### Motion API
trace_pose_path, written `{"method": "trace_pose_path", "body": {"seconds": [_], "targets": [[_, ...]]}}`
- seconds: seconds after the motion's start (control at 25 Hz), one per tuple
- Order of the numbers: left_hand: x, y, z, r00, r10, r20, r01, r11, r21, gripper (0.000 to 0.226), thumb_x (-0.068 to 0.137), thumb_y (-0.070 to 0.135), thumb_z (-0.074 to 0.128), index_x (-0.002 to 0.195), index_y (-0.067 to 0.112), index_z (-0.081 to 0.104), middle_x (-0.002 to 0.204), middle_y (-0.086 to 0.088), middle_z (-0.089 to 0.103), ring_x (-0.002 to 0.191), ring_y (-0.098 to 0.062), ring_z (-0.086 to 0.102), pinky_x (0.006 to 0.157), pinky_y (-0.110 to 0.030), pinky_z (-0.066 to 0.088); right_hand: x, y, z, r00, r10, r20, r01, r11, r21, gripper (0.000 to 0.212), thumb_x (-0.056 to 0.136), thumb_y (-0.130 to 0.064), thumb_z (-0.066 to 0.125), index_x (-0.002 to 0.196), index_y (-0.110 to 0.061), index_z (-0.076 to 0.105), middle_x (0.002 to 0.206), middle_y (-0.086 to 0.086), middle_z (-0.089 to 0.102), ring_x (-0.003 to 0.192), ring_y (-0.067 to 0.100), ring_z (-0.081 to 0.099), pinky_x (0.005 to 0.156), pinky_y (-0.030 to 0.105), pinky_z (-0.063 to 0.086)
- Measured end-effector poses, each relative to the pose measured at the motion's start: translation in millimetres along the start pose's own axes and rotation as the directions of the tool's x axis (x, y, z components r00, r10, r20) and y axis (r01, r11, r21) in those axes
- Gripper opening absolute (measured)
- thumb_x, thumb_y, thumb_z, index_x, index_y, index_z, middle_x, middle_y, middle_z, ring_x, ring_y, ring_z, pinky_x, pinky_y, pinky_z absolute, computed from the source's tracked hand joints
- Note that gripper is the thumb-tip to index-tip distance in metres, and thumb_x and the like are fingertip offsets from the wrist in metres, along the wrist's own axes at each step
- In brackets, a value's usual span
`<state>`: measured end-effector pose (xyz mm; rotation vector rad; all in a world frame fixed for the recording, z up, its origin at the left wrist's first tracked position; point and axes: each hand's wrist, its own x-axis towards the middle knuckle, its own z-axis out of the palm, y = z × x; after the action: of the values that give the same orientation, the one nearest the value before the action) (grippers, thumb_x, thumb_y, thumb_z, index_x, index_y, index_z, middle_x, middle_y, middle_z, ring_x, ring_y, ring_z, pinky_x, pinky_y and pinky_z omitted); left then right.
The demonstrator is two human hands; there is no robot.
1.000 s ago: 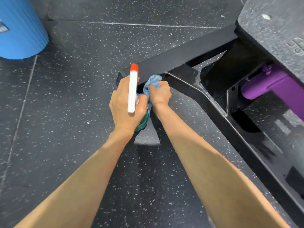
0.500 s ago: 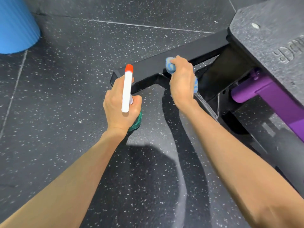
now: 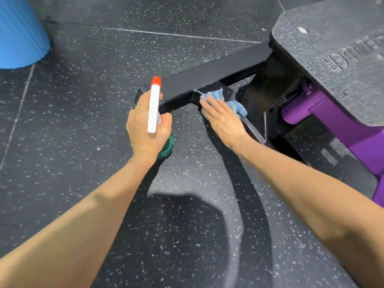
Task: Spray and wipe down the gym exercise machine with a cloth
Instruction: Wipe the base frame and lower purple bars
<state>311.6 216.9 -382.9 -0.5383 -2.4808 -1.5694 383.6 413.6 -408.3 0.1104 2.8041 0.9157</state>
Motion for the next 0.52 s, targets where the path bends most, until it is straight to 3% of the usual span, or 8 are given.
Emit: {"method": "trace_pose_path", "body": {"seconds": [0.12,0.28,0.36,0.4,0.48,0.52], "targets": [[-2,2,-1,1.0,0.021,0.008,-0.021,1.0,0.002,0.039,0.069,0.008,0.052,0.107,0.01,0.062,0.08,-0.008,0.062,0.063,-0.025,0.047,0.071,-0.034,0.044,14,-2,-11,1.0,0.006,0.006,-0.006,1.0,-0.011,0.06,0.098,-0.017,0.044,0.15,-0.009,0.017,0.16,0.005,-0.006,0.146,0.028,-0.008,0.118,0.041,0.0],[-2,4,-1,1.0,-0.003,-0.008,0.003,1.0,0.005,0.036,0.071,0.008,0.051,0.105,0.013,0.061,0.073,0.002,0.055,0.066,-0.03,0.052,0.072,-0.034,0.044,-82,13,11,0.993,0.025,0.12,-0.009,0.992,-0.128,0.053,0.1,-0.017,0.038,0.149,-0.009,0.02,0.159,0.01,0.003,0.146,0.032,0.003,0.117,0.041,0.011],[-3,6,-1,1.0,-0.017,-0.024,0.018,1.0,0.018,0.034,0.073,0.006,0.053,0.105,0.013,0.061,0.069,0.005,0.05,0.066,-0.03,0.051,0.072,-0.034,0.044,-83,22,-3,0.987,0.099,0.125,-0.1,0.995,0.005,0.046,0.098,-0.012,0.038,0.143,-0.006,0.032,0.152,0.012,0.025,0.142,0.031,0.02,0.112,0.038,0.022],[-3,8,-1,0.999,-0.019,-0.028,0.02,1.0,0.018,0.034,0.074,0.006,0.054,0.105,0.013,0.061,0.069,0.004,0.05,0.066,-0.029,0.051,0.071,-0.035,0.045,-66,24,-14,0.982,0.179,0.056,-0.186,0.971,0.149,0.042,0.098,-0.008,0.037,0.139,-0.003,0.038,0.147,0.014,0.033,0.138,0.031,0.027,0.11,0.038,0.024],[-3,8,-2,0.999,-0.029,-0.018,0.029,1.0,0.005,0.033,0.074,0.007,0.054,0.106,0.014,0.061,0.07,0.005,0.051,0.068,-0.03,0.052,0.072,-0.038,0.048,-28,25,-26,0.956,0.291,-0.021,-0.267,0.9,0.344,0.042,0.097,-0.002,0.036,0.138,0.004,0.039,0.143,0.021,0.039,0.135,0.034,0.031,0.111,0.039,0.021],[-2,7,-2,0.999,-0.036,-0.011,0.036,0.999,0.003,0.034,0.074,0.007,0.054,0.106,0.014,0.061,0.069,0.008,0.05,0.069,-0.03,0.053,0.073,-0.039,0.049,-3,26,-24,0.954,0.299,0.015,-0.287,0.899,0.329,0.042,0.095,0.0,0.038,0.137,0.002,0.04,0.138,0.021,0.043,0.133,0.033,0.034,0.11,0.036,0.022]]}}
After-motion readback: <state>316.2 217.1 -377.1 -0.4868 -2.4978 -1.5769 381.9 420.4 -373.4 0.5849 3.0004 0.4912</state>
